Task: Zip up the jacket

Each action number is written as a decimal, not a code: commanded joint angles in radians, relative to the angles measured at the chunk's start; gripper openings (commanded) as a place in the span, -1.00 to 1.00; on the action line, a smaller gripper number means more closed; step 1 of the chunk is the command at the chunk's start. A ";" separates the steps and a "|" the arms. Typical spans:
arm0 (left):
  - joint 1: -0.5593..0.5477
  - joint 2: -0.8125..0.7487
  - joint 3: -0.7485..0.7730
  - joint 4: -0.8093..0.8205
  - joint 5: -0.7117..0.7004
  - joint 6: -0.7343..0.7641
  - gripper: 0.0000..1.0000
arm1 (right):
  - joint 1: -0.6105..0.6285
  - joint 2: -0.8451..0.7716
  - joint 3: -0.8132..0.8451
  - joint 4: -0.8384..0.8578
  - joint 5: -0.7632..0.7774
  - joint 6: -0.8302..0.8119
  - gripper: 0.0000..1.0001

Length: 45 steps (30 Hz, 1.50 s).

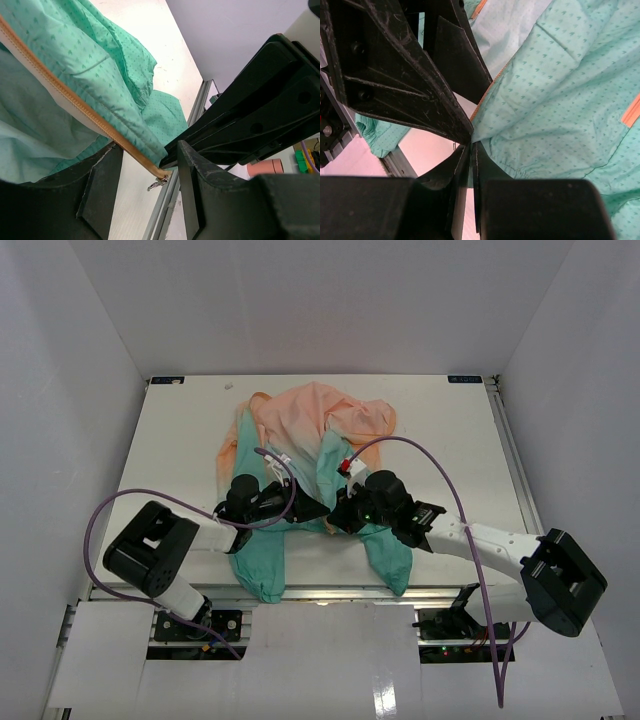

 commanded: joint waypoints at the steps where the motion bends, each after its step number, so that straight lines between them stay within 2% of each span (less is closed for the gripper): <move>1: -0.006 0.022 0.031 0.047 0.055 -0.012 0.07 | 0.000 -0.007 0.004 0.054 -0.026 0.003 -0.78; 6: -0.006 0.045 0.036 0.080 0.094 -0.033 -0.52 | -0.001 0.002 0.007 0.053 -0.033 -0.006 -0.69; 11: -0.006 0.035 0.043 0.071 0.106 -0.023 -0.84 | -0.001 0.006 0.007 0.039 -0.048 -0.033 -0.55; 14: -0.006 0.027 0.043 0.065 0.106 -0.018 -0.91 | -0.001 0.017 0.009 0.023 -0.062 -0.047 -0.49; 27: -0.006 0.004 0.040 0.048 0.105 -0.014 -0.95 | 0.000 0.049 0.015 -0.001 -0.066 -0.061 -0.42; 33: -0.006 -0.007 0.037 0.040 0.101 -0.013 -0.96 | 0.002 0.053 0.010 0.007 -0.068 -0.057 -0.26; 45: -0.006 -0.026 0.037 0.029 0.089 -0.009 -1.00 | 0.015 0.063 0.004 0.012 -0.019 -0.050 -0.20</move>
